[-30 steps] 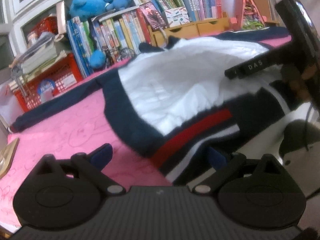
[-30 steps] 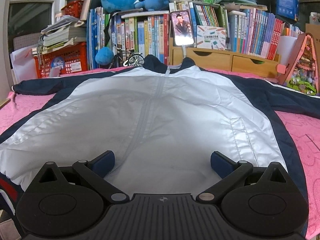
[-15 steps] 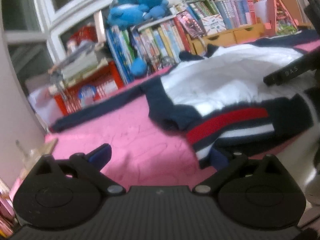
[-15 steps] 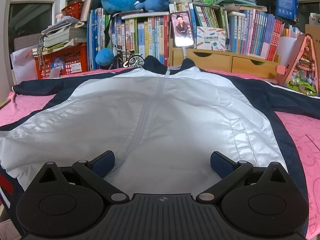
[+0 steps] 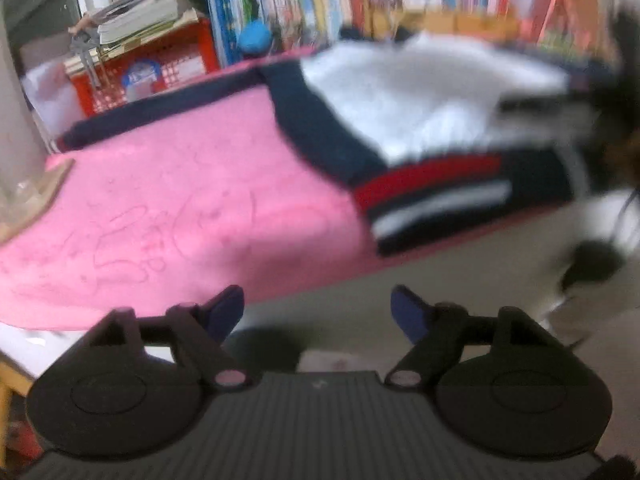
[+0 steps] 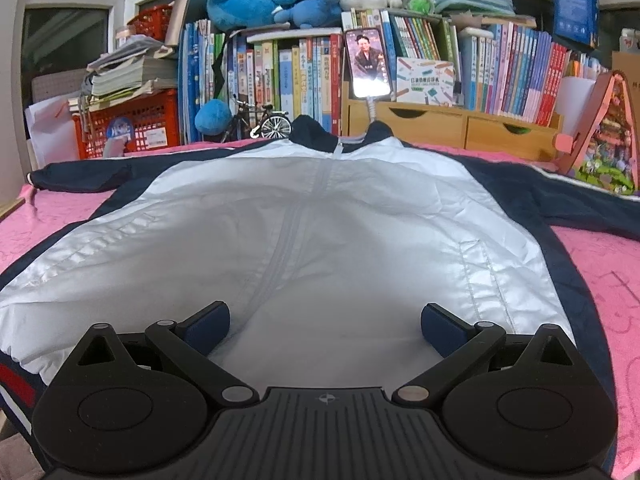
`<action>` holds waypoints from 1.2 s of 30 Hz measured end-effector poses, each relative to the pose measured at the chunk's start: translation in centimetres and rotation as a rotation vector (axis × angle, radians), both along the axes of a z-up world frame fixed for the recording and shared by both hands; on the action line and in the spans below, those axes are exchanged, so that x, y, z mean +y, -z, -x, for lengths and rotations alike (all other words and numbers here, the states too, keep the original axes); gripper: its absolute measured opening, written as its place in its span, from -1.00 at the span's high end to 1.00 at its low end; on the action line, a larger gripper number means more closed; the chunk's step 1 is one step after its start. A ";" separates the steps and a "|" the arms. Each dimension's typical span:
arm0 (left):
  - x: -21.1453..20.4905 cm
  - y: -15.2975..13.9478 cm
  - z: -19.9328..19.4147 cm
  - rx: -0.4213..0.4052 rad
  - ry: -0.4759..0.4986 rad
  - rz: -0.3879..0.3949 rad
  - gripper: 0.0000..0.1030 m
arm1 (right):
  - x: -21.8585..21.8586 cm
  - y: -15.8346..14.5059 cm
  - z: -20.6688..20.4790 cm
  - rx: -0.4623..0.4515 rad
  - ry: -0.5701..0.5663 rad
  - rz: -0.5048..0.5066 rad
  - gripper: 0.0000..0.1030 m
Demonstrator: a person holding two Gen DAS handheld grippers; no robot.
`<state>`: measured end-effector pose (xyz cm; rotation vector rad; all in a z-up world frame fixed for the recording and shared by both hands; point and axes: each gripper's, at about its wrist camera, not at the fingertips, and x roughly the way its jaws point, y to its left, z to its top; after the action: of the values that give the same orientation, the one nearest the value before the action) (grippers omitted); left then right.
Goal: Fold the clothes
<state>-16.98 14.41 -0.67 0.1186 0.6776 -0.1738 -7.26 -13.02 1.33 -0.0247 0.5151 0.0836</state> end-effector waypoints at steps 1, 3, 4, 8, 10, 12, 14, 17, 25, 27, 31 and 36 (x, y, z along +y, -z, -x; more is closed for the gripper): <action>0.8 -1.1 0.1 -0.040 -0.007 0.074 -0.61 | 0.3 -0.1 0.5 -0.024 -0.012 0.016 -0.96; 2.1 -3.1 -0.3 -0.138 -0.039 0.246 -0.73 | 1.6 -0.6 2.0 -0.116 -0.078 0.045 -0.96; 2.4 -3.7 -0.9 -0.183 -0.047 0.308 -0.73 | 2.4 -0.9 2.9 -0.169 -0.121 0.057 -0.96; -1.1 -3.4 -4.1 -0.358 -0.076 0.280 -0.73 | 5.4 -0.2 5.4 -0.269 -0.253 0.086 -0.89; -3.5 -2.4 -5.5 -0.412 -0.079 0.218 -0.73 | 6.5 0.8 6.1 -0.298 -0.276 0.116 -0.87; -5.7 -0.7 -6.8 -0.407 -0.067 0.133 -0.69 | 6.4 1.6 6.6 -0.324 -0.259 0.131 -0.87; -7.0 1.2 -7.4 -0.371 -0.063 0.005 -0.62 | 4.8 2.2 6.6 -0.329 -0.203 0.108 -0.87; -6.3 3.4 -6.7 -0.364 -0.079 -0.037 -0.66 | 0.6 3.1 6.2 -0.300 -0.097 0.062 -0.88; -3.9 2.9 -4.9 -0.351 -0.135 -0.077 -0.71 | -10.1 3.7 6.4 -0.269 0.248 0.147 -0.99; -3.3 2.6 -4.1 -0.348 -0.153 -0.102 -0.74 | -11.4 3.8 6.5 -0.264 0.316 0.192 -0.99; -2.0 1.5 -2.0 -0.383 -0.219 -0.106 -0.74 | -14.1 3.9 6.6 -0.253 0.450 0.282 -0.90; -0.7 0.0 -1.2 -0.421 -0.242 0.031 -0.73 | -13.0 2.5 7.4 -0.326 0.450 0.188 -0.89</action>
<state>-15.78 13.70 -0.65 0.0401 0.2654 0.0739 -14.70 -26.04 -1.20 -0.1034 0.1922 -0.4041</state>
